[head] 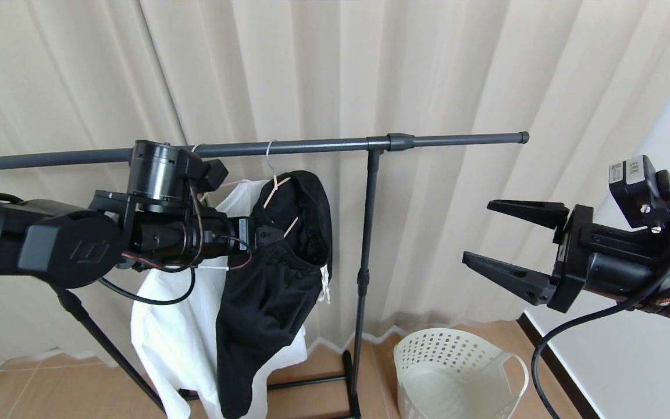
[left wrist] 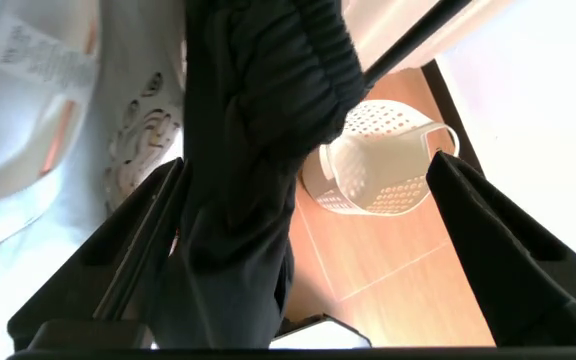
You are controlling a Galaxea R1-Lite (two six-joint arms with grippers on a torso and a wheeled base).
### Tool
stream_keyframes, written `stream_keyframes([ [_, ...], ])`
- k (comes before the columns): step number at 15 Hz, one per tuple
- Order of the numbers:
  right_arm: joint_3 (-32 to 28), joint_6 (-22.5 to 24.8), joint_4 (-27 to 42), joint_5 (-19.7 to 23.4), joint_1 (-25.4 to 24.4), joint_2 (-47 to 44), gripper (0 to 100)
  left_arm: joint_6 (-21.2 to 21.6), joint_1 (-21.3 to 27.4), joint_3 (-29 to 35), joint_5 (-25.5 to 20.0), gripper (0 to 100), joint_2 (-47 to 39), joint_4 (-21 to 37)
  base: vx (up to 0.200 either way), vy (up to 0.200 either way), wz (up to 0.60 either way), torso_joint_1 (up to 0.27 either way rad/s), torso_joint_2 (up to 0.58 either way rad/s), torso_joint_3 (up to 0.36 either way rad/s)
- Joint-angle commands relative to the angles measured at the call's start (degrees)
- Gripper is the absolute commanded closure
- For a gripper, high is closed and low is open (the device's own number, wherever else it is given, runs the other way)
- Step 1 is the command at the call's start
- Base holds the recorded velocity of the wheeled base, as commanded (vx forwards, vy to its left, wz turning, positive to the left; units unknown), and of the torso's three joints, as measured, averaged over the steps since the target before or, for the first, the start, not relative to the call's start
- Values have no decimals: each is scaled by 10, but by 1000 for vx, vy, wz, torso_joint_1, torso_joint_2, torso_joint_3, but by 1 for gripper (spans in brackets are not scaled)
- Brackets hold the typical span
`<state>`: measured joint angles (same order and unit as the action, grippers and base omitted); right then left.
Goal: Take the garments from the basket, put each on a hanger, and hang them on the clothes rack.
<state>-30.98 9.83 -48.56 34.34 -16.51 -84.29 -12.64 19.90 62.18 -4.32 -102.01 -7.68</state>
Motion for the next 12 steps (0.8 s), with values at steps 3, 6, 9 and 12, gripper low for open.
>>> stream_keyframes([
  [3,65,-62,0,-118,9,26,0,3,-22,-102,-1,0,126,-1,0,0,0,0,0,0],
  [6,130,-69,2,-169,-3,76,0,21,-23,-183,-1,0,217,-1,0,0,0,0,0,0],
  [9,164,-68,65,-180,-5,145,0,55,-22,-274,-1,0,292,-1,0,0,0,0,0,0],
  [12,194,-68,146,-205,-22,241,0,80,-20,-369,-1,0,399,-8,0,0,0,0,0,0],
])
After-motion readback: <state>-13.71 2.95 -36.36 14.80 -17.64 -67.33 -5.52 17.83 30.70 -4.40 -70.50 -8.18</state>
